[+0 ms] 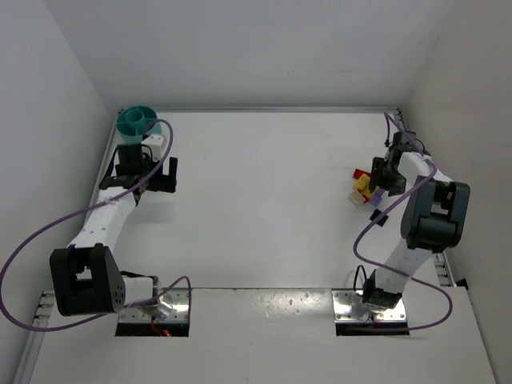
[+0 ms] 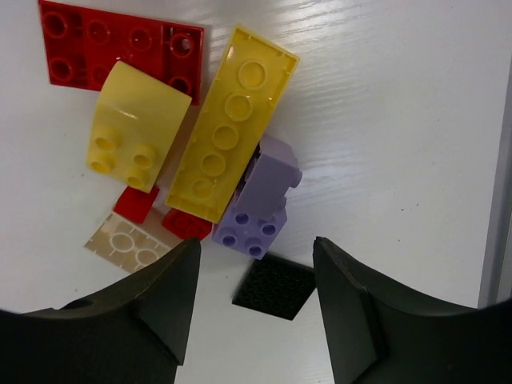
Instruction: Sort the legos into containers by color
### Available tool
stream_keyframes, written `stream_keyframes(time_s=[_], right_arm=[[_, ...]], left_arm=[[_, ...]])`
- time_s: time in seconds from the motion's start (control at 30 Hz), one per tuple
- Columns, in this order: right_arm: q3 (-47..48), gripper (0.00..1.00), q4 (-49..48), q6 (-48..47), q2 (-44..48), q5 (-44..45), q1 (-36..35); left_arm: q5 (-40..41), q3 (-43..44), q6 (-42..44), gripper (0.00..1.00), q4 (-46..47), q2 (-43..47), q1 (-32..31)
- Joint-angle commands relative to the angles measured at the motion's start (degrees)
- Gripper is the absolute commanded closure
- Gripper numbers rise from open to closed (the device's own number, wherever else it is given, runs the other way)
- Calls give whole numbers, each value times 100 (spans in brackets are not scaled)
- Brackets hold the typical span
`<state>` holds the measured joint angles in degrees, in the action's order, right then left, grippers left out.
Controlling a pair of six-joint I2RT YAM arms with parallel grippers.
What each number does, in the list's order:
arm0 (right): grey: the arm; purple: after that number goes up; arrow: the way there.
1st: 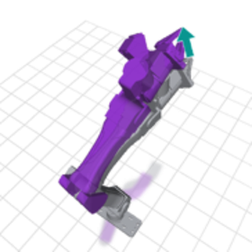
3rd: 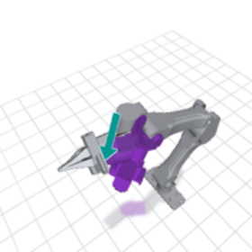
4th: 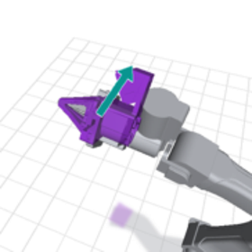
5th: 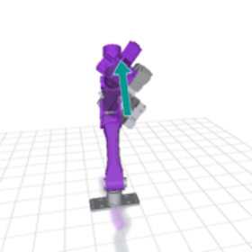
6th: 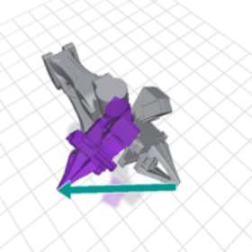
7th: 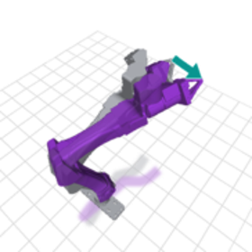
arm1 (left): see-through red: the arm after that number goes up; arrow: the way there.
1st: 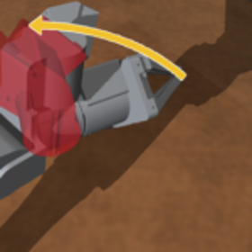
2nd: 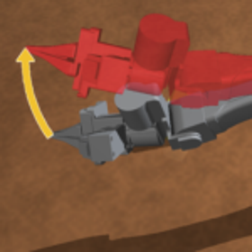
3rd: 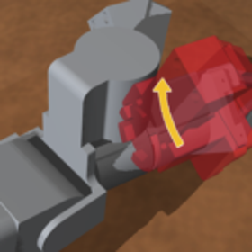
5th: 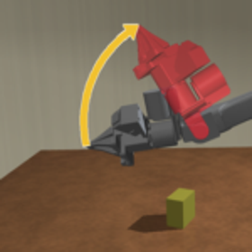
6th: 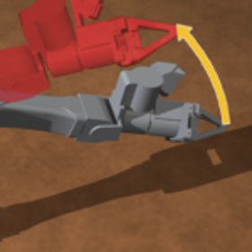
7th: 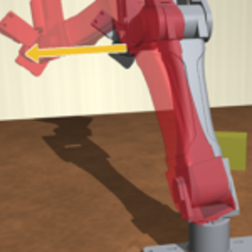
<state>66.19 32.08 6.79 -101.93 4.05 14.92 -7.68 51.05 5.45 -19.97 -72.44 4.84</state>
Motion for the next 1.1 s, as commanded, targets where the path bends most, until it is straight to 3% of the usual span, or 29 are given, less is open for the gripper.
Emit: stream_keyframes(time_s=[0.0, 0.13, 0.6, 0.97, 1.07], right_arm=[[262, 41, -87, 148, -195, -45, 99], [315, 47, -87, 200, -354, -98, 204], [543, 51, -87, 200, -749, -449, 433], [755, 51, -87, 253, -977, -660, 486], [807, 45, -87, 253, -1030, -713, 486]], left_arm=[[-23, 160, -80, 0, 212, -59, -27], [-23, 160, -132, 0, 265, -112, -27], [-23, 107, -185, 0, 318, -165, -27], [-23, 107, -185, 0, 318, -270, -27], [-23, 107, -185, 0, 318, -270, -27]])
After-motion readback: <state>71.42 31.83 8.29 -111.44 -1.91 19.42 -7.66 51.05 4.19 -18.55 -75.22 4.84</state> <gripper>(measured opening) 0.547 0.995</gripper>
